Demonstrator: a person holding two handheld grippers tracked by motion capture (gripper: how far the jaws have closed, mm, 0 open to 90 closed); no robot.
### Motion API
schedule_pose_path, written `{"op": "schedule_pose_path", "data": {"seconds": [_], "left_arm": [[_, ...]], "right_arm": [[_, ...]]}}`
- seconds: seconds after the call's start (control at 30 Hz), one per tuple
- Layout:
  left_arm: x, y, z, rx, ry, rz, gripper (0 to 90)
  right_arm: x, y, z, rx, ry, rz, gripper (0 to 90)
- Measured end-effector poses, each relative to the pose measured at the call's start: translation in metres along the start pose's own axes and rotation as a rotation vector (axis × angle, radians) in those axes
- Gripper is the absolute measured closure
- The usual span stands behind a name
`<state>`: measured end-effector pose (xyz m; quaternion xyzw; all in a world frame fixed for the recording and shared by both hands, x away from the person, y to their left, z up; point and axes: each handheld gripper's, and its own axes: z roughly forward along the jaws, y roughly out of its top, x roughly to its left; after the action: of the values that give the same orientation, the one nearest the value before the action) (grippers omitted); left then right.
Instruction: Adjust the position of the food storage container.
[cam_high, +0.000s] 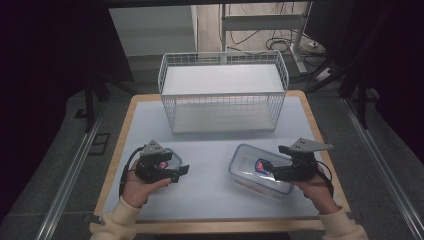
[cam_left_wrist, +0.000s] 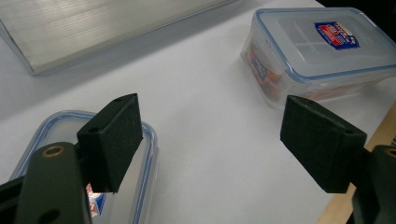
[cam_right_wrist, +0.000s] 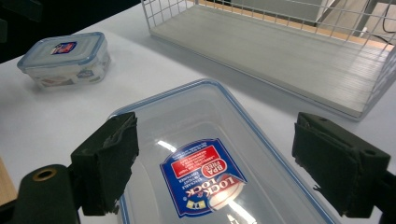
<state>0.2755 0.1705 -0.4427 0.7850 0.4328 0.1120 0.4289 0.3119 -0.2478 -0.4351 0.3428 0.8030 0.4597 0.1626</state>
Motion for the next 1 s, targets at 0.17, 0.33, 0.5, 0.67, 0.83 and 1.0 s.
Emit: {"op": "schedule_pose_path", "data": {"seconds": [0.17,0.33,0.5,0.67,0.83,1.0], "left_arm": [[0.001,0.000,0.000,0.002,-0.003,0.000,20.5],[0.002,-0.001,-0.001,0.002,0.002,-0.001,20.3],[0.003,-0.002,-0.005,-0.004,0.004,-0.008,20.2],[0.002,-0.002,-0.005,-0.006,-0.001,-0.012,20.0],[0.002,0.001,-0.002,-0.009,-0.014,-0.013,19.9],[0.003,-0.001,0.003,0.008,-0.022,-0.010,19.8]], "right_arm": [[-0.002,-0.001,-0.002,-0.001,-0.008,0.004,14.3],[-0.002,0.001,-0.003,-0.003,-0.008,0.011,14.3],[-0.001,0.004,-0.004,-0.001,-0.003,0.020,15.0],[0.005,0.006,-0.007,0.003,0.015,0.026,17.7],[0.017,0.007,-0.013,0.024,0.026,0.004,29.3],[0.030,0.002,-0.019,0.039,0.068,-0.009,51.9]]}}
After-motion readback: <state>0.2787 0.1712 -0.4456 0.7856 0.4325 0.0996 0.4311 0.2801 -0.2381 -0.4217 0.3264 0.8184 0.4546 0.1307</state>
